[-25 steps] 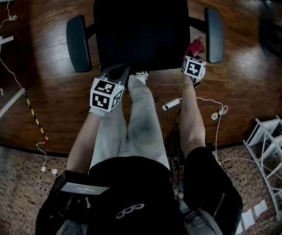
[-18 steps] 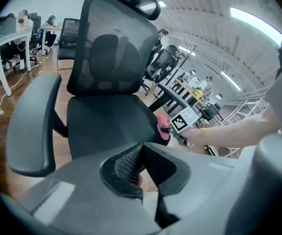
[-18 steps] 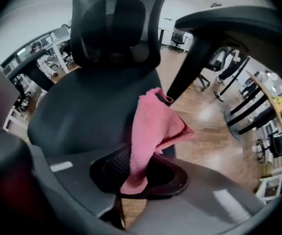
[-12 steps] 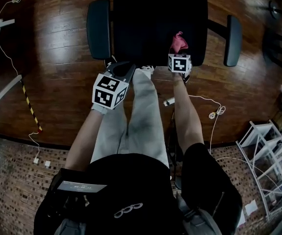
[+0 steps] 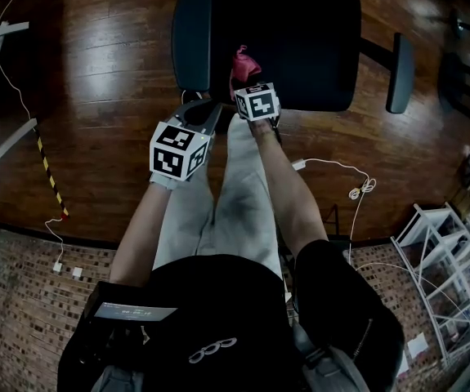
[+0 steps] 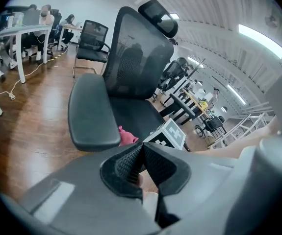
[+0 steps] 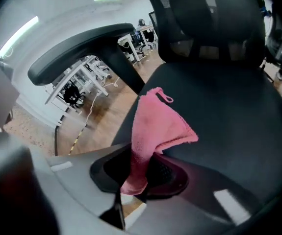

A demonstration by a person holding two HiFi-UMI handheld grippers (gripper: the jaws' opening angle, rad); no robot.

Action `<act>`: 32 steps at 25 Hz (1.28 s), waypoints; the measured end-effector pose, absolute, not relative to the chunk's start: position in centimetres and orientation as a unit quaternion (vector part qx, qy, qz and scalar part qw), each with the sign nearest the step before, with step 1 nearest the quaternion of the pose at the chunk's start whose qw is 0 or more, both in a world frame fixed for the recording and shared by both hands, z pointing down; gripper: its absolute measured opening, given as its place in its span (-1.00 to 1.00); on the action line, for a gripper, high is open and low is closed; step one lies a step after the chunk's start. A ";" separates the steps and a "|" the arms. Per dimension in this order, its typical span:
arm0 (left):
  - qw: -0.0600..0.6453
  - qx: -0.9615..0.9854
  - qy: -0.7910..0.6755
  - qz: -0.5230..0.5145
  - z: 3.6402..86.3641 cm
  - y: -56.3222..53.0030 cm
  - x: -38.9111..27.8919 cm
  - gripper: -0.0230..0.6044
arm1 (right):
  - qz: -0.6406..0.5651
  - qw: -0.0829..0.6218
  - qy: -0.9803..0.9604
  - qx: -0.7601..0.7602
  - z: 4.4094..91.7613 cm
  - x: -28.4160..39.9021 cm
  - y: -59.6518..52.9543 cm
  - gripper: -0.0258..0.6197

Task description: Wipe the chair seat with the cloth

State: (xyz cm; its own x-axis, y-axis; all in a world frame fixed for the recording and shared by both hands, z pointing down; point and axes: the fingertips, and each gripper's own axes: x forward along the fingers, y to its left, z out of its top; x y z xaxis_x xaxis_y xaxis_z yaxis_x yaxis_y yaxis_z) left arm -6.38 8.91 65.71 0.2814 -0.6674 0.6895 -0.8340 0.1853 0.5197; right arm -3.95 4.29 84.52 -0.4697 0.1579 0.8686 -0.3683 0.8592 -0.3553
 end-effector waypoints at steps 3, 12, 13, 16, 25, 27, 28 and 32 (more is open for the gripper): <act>0.491 0.629 -0.596 0.087 65.8 10.0 -6.9 -0.95 | 0.303 0.475 -0.826 0.000 83.1 -6.5 8.0 -0.71; 0.490 0.646 -0.575 0.108 66.1 9.3 -4.3 -0.95 | 0.328 0.470 -0.818 -0.047 83.9 -3.9 10.4 -0.71; 0.490 0.649 -0.572 0.111 66.2 8.9 -3.8 -0.95 | 0.329 0.470 -0.818 -0.040 84.1 -3.1 9.7 -0.71; 0.491 0.659 -0.558 0.116 66.5 7.5 -2.0 -0.95 | 0.321 0.483 -0.815 -0.018 84.8 -0.3 7.2 -0.71; 0.486 0.688 -0.523 0.129 66.6 3.7 3.5 -0.95 | 0.312 0.502 -0.799 0.106 86.0 11.3 -4.6 -0.71; 0.487 0.691 -0.518 0.132 66.7 3.2 4.6 -0.95 | 0.308 0.503 -0.797 0.133 85.8 14.2 -7.3 -0.71; 0.488 0.692 -0.515 0.133 66.8 2.9 5.1 -0.95 | 0.305 0.503 -0.795 0.148 85.6 15.6 -8.7 -0.71; 0.488 0.696 -0.508 0.137 66.9 1.7 6.6 -0.95 | 0.291 0.503 -0.790 0.197 84.6 20.3 -13.2 -0.71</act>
State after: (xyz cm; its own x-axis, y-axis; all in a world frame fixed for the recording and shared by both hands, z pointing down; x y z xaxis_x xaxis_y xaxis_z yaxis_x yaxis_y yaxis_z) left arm 6.62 1.71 66.89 0.4461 -0.5730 0.6876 -0.8415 -0.0068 0.5402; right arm 20.31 -13.21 84.62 -0.4173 -0.0178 0.9086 -0.6032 0.7533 -0.2622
